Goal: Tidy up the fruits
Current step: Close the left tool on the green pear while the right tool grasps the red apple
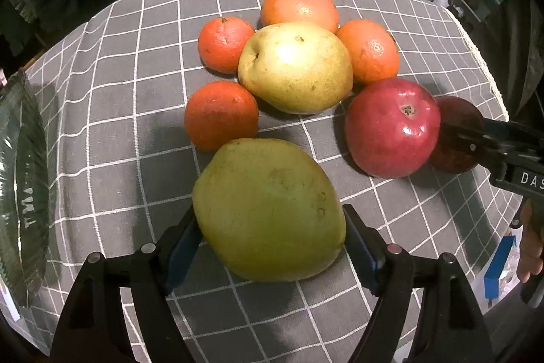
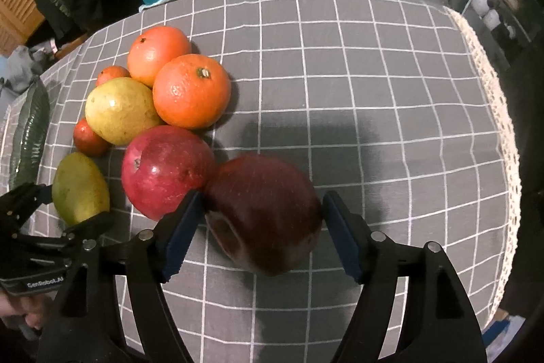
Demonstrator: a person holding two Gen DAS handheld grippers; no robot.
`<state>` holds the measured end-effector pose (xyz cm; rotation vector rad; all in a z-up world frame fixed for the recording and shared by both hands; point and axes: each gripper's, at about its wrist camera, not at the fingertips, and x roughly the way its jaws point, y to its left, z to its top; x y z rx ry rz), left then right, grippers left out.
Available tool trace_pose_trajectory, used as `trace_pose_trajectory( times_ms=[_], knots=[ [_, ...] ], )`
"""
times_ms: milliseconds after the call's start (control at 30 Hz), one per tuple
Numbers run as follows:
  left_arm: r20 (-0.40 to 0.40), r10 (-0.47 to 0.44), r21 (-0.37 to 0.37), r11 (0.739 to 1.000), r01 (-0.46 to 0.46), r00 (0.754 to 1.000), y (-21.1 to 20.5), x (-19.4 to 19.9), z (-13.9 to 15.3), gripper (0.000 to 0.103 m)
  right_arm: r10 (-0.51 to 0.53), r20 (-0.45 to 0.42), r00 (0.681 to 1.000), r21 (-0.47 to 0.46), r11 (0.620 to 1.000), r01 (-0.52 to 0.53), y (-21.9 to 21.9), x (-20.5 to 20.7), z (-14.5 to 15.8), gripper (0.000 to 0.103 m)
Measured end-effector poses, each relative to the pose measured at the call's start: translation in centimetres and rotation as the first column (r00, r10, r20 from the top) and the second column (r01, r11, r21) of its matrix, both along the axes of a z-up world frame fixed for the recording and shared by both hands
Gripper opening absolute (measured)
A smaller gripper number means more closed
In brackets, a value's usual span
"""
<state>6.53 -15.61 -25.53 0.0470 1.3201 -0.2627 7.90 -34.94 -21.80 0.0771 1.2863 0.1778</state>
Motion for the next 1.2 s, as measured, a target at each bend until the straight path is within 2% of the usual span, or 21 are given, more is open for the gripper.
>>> trace_pose_trajectory(
  times_ms=[100,300,400,600,833,1200],
  knots=[
    [-0.017,0.004,-0.021,1.000,-0.004,1.000,-0.5,0.6,-0.6,0.080,-0.020,-0.017,1.000,0.042,0.999,0.021,-0.5,0.3,-0.4,0.074],
    [-0.005,-0.012,-0.003,1.000,0.012,1.000,-1.1,0.8,-0.6,0.080,-0.061,-0.066,0.996,0.134,0.989,0.070,-1.6,0.2,-1.2,0.075],
    [0.000,-0.016,-0.002,1.000,0.016,1.000,-1.2,0.8,-0.6,0.080,-0.042,-0.072,0.997,0.142,0.989,0.052,-1.3,0.0,-1.2,0.072],
    [0.014,-0.019,0.003,1.000,0.019,1.000,-1.2,0.5,0.0,0.080,0.033,-0.008,0.999,-0.046,0.998,-0.034,1.1,-0.8,-0.2,0.073],
    [0.071,-0.024,0.001,1.000,0.024,0.997,-1.0,-0.1,2.5,0.080,0.057,0.088,0.994,-0.155,0.987,-0.043,2.0,-2.1,2.2,0.073],
    [0.170,0.006,-0.013,1.000,-0.004,0.985,0.9,-1.7,6.6,0.080,0.055,0.217,0.975,-0.174,0.985,-0.017,2.6,-3.3,6.5,0.073]
  ],
)
